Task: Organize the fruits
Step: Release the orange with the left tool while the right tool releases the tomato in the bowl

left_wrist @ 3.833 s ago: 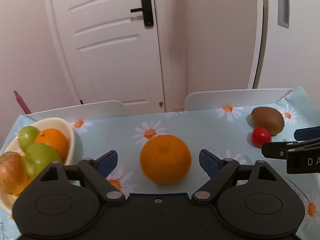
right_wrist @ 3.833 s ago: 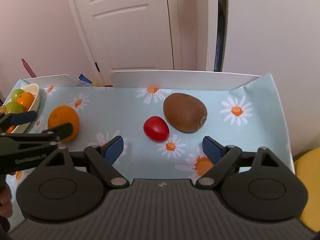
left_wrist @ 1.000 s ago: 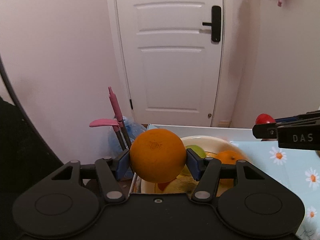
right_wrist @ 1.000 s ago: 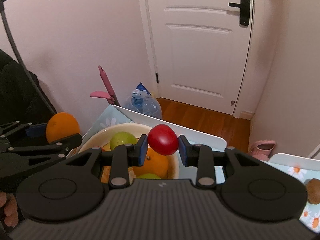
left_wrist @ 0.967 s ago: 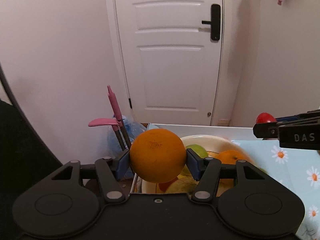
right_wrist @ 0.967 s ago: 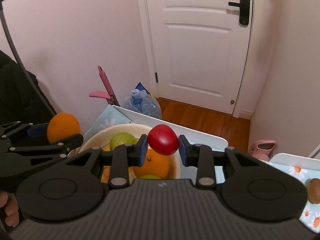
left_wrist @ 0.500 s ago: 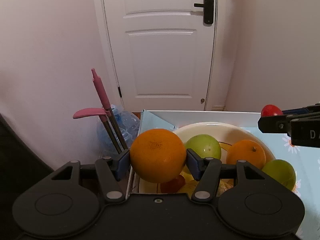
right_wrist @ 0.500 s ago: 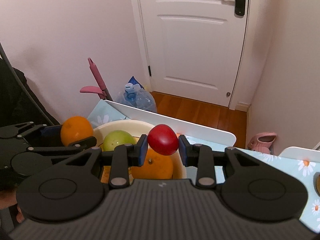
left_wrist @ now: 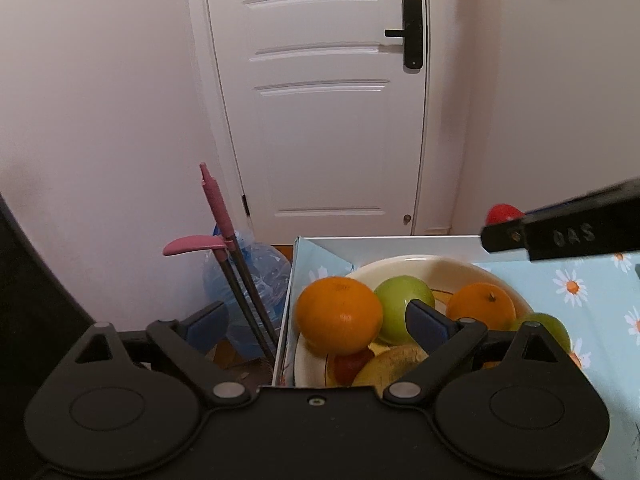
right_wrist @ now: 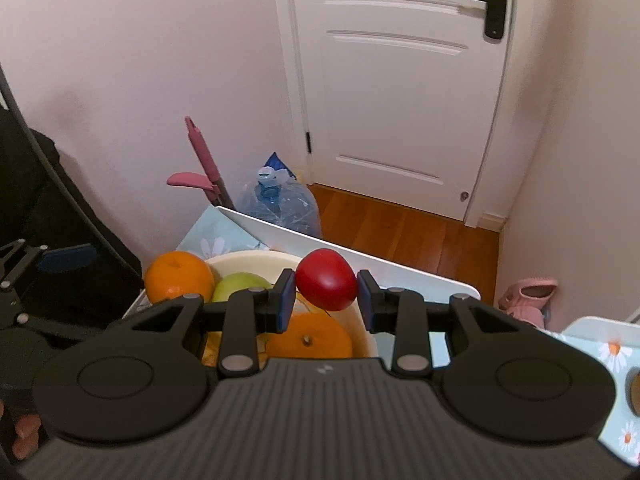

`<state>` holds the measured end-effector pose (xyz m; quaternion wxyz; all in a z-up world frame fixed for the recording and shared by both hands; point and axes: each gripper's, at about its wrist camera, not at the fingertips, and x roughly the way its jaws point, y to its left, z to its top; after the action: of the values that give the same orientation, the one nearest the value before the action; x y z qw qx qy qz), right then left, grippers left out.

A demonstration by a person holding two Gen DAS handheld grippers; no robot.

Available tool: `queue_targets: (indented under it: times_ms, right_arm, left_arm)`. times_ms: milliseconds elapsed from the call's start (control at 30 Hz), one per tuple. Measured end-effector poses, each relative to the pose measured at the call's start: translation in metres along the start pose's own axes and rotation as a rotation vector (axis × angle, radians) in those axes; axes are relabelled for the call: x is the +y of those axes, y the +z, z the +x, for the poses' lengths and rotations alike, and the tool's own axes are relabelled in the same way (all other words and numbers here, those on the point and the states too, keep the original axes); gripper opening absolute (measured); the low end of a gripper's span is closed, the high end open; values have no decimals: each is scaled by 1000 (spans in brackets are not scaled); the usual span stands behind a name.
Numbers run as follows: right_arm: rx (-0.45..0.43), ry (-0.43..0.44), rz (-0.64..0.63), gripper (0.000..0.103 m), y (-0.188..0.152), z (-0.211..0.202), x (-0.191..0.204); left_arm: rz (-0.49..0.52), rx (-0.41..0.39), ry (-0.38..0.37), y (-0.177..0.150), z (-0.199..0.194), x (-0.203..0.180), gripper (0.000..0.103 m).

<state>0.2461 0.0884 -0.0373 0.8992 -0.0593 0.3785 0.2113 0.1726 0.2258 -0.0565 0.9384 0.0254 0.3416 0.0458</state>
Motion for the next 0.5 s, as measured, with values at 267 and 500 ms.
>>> queue_targets:
  times_ms: [267, 500]
  right_arm:
    - [26, 50, -66, 48, 8, 16, 9]
    - [73, 87, -103, 48, 7, 43, 7]
  left_arm:
    - [-23, 3, 13, -6, -15, 1, 97]
    - [-50, 29, 12, -11, -17, 2, 99]
